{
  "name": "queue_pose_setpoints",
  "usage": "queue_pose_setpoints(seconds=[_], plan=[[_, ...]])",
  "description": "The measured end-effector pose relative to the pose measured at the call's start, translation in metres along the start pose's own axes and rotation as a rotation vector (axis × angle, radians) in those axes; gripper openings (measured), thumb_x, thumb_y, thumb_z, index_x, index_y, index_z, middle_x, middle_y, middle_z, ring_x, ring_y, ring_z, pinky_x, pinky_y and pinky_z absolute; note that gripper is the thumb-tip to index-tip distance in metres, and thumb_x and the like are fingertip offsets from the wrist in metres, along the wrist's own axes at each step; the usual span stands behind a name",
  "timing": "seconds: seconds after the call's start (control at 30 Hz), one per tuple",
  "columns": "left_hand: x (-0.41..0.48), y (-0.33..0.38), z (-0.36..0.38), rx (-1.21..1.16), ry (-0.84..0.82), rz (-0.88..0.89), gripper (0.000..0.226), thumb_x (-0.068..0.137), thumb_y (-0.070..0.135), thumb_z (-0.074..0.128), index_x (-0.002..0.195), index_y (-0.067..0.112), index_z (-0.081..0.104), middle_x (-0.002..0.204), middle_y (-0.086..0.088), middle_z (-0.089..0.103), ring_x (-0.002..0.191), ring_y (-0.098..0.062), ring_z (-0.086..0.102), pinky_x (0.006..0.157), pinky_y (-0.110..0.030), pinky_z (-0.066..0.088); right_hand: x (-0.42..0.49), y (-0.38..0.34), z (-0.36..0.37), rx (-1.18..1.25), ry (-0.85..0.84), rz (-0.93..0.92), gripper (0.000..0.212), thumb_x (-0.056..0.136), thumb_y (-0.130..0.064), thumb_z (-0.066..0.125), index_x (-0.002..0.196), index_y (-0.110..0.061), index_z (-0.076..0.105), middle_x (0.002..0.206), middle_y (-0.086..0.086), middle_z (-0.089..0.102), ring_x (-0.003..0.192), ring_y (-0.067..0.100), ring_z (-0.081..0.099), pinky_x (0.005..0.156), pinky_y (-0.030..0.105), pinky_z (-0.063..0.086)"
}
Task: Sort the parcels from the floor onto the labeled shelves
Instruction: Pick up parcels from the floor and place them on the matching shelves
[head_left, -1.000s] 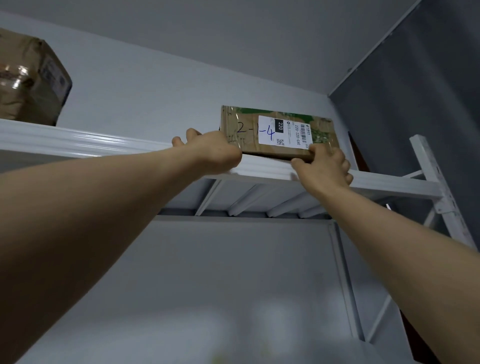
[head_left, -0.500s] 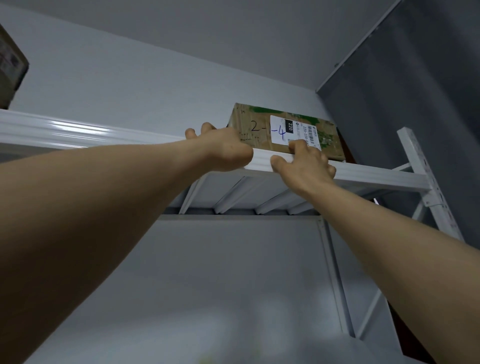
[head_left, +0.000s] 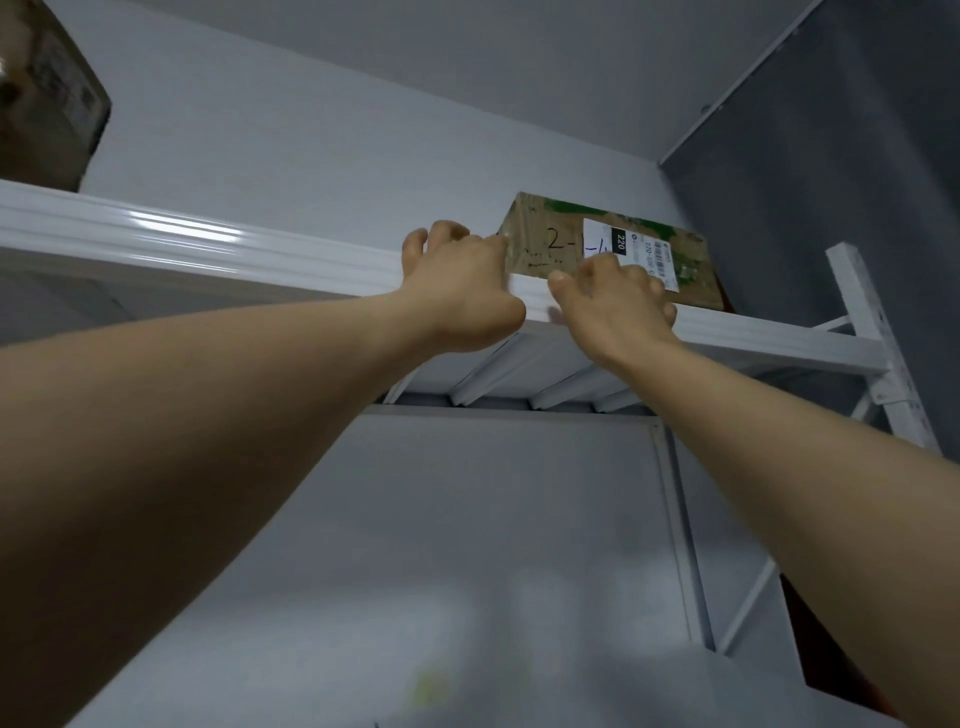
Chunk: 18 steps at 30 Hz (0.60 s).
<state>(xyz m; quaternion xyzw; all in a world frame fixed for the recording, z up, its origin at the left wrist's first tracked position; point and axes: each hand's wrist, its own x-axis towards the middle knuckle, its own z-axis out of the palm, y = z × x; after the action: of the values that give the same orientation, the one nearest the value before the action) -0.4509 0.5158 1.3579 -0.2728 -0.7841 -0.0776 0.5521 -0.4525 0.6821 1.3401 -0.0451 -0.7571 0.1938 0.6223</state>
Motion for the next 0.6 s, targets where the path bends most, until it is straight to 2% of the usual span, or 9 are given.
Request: queue_pose_setpoints(seconds=[0.17, 0.27, 0.4, 0.47, 0.6], plan=[[-0.028, -0.029, -0.034, -0.062, 0.123, 0.024, 0.065, 0.075, 0.023, 0.051, 0.140, 0.023, 0.044, 0.126, 0.003, 0.061, 0.128, -0.025, 0.039, 0.097, -0.041, 0.026, -0.031, -0.060, -0.009, 0.058, 0.064, -0.117, 0.039, 0.098, -0.049, 0.042, 0.122, -0.021, 0.055, 0.134, 0.013, 0.050, 0.125, 0.034, 0.041, 0.101, 0.047, 0.032], [-0.052, -0.052, -0.059, -0.023, 0.179, 0.040, 0.054, 0.082, 0.019, 0.056, 0.134, 0.023, 0.047, 0.121, 0.005, 0.063, 0.120, -0.025, 0.045, 0.090, -0.038, 0.028, -0.054, -0.088, -0.015, 0.090, 0.103, -0.174, 0.032, 0.098, -0.045, 0.045, 0.118, -0.022, 0.054, 0.131, 0.010, 0.052, 0.125, 0.031, 0.043, 0.103, 0.046, 0.033], [-0.113, -0.102, -0.103, 0.007, 0.098, 0.024, 0.053, 0.081, 0.020, 0.063, 0.133, 0.021, 0.049, 0.122, 0.002, 0.061, 0.114, -0.024, 0.049, 0.088, -0.035, 0.039, -0.107, -0.123, -0.023, 0.137, 0.016, -0.204, 0.037, 0.095, -0.042, 0.051, 0.125, -0.020, 0.052, 0.132, 0.009, 0.051, 0.124, 0.030, 0.044, 0.101, 0.044, 0.033], [-0.154, -0.128, -0.127, -0.005, 0.036, 0.005, 0.052, 0.081, 0.020, 0.065, 0.131, 0.018, 0.052, 0.123, -0.003, 0.060, 0.113, -0.025, 0.052, 0.090, -0.037, 0.046, -0.145, -0.139, -0.024, 0.184, -0.051, -0.210, 0.040, 0.094, -0.040, 0.054, 0.127, -0.017, 0.052, 0.132, 0.013, 0.050, 0.123, 0.032, 0.047, 0.102, 0.044, 0.039], [-0.251, -0.176, -0.176, 0.020, -0.093, -0.106, 0.048, 0.083, 0.021, 0.065, 0.130, 0.017, 0.054, 0.128, -0.006, 0.058, 0.113, -0.024, 0.056, 0.091, -0.032, 0.047, -0.233, -0.178, -0.025, 0.215, -0.241, -0.150, 0.050, 0.091, -0.042, 0.060, 0.132, -0.014, 0.051, 0.134, 0.015, 0.051, 0.117, 0.034, 0.053, 0.097, 0.039, 0.043]])
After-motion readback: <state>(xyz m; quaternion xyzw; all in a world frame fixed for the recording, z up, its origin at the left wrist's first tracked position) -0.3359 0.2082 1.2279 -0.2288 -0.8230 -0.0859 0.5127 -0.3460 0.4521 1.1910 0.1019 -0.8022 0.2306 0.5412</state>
